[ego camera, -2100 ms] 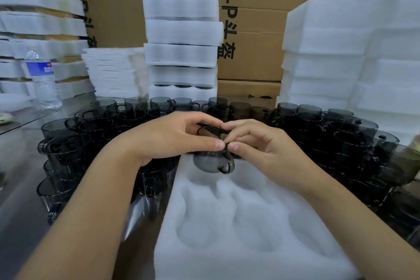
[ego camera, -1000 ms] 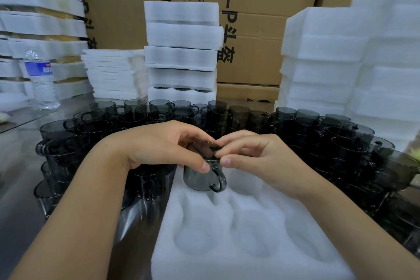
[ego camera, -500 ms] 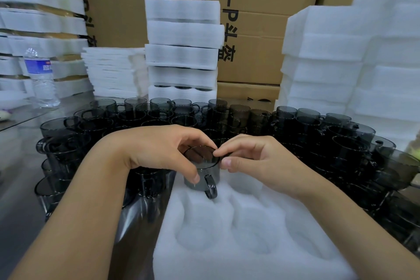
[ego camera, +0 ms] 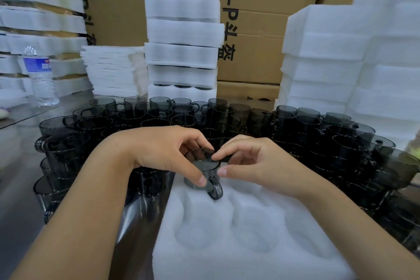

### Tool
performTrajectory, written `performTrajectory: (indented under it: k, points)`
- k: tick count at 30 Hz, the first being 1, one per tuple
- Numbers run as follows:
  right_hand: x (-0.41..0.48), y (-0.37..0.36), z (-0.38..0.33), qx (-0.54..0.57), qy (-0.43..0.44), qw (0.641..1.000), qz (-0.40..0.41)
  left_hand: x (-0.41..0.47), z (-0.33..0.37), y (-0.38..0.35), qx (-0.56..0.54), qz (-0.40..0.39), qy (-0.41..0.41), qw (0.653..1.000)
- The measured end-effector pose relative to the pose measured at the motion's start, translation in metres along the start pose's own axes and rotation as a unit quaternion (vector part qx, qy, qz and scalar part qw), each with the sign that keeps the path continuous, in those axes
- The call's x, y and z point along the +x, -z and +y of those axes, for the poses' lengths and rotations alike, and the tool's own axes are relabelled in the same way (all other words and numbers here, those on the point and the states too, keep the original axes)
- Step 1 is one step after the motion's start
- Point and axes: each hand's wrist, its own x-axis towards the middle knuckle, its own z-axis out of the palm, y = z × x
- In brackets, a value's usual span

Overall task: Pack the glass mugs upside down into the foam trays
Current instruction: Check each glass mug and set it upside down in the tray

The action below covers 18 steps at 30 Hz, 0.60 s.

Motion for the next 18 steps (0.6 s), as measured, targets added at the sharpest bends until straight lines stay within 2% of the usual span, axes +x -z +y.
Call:
performTrajectory:
  k: [6,10,18]
  points:
    - [0.0005,-0.0003,-0.0004,-0.017,0.012,1.0,0.021,-0.0016,-0.0015,0.0025,-0.006,0.043,0.001,0.999]
    - [0.0004,0.0005,-0.0008,-0.021,0.005,0.998,0.051,-0.0041,-0.0015,0.0053,-0.009,0.029,0.003,1.0]
    - [0.0008,0.0011,-0.0002,-0.039,-0.009,0.998,0.05,-0.0012,-0.0016,0.0035,0.002,0.022,0.009,1.0]
